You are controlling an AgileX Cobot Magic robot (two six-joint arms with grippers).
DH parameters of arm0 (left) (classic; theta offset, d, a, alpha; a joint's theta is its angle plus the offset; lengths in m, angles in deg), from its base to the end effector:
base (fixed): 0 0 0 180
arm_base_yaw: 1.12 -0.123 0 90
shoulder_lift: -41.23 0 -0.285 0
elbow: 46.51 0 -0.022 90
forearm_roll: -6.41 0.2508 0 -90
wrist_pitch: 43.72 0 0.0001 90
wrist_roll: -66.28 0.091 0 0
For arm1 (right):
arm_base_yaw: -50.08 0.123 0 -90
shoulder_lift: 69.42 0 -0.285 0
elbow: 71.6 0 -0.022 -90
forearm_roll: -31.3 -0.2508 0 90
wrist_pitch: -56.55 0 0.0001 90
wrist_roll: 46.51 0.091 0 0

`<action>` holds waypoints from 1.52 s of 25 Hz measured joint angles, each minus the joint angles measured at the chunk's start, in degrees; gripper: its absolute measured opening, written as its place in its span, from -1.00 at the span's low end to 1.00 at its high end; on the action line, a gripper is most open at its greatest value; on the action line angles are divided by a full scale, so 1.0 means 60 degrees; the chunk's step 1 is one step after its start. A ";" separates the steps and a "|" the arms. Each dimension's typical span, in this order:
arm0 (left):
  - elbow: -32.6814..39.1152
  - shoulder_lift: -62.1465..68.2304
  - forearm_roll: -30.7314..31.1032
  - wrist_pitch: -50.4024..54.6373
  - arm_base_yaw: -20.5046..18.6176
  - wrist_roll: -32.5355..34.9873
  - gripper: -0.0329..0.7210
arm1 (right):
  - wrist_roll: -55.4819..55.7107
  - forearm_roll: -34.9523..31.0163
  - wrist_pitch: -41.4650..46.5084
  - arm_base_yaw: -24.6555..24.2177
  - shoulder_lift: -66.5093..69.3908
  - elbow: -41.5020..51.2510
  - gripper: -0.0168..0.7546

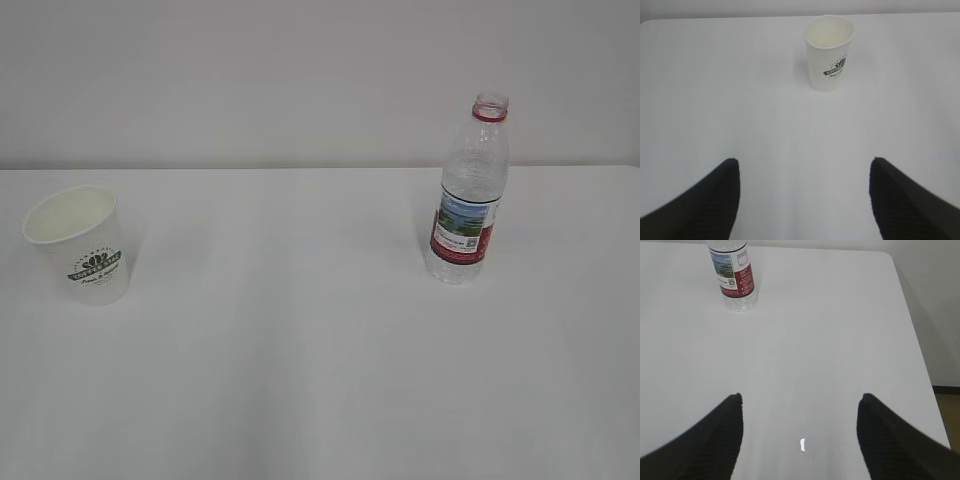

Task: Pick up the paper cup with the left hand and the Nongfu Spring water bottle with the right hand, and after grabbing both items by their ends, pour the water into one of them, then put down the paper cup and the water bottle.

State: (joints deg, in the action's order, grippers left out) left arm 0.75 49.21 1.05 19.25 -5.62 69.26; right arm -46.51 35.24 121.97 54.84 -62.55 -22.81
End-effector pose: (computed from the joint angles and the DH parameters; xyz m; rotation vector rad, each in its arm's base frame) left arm -0.0082 -0.0082 0.2808 -0.0197 2.0596 -0.0315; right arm -0.0100 -0.0065 0.2698 -0.0806 2.1098 -0.0335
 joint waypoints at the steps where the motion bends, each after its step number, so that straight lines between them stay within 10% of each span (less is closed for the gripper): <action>1: 0.0000 0.0000 0.0000 0.0000 0.0000 0.0000 0.65 | 0.0000 0.0000 0.0000 0.0000 0.0000 0.0000 0.43; 38: 0.0000 0.0000 -0.0020 0.0000 0.0000 0.0000 0.65 | -0.0053 0.0000 0.0000 0.0000 0.0000 0.0000 0.43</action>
State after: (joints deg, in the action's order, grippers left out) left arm 0.75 49.21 0.93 19.25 -5.62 69.26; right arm -46.83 35.24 121.97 54.84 -62.55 -22.81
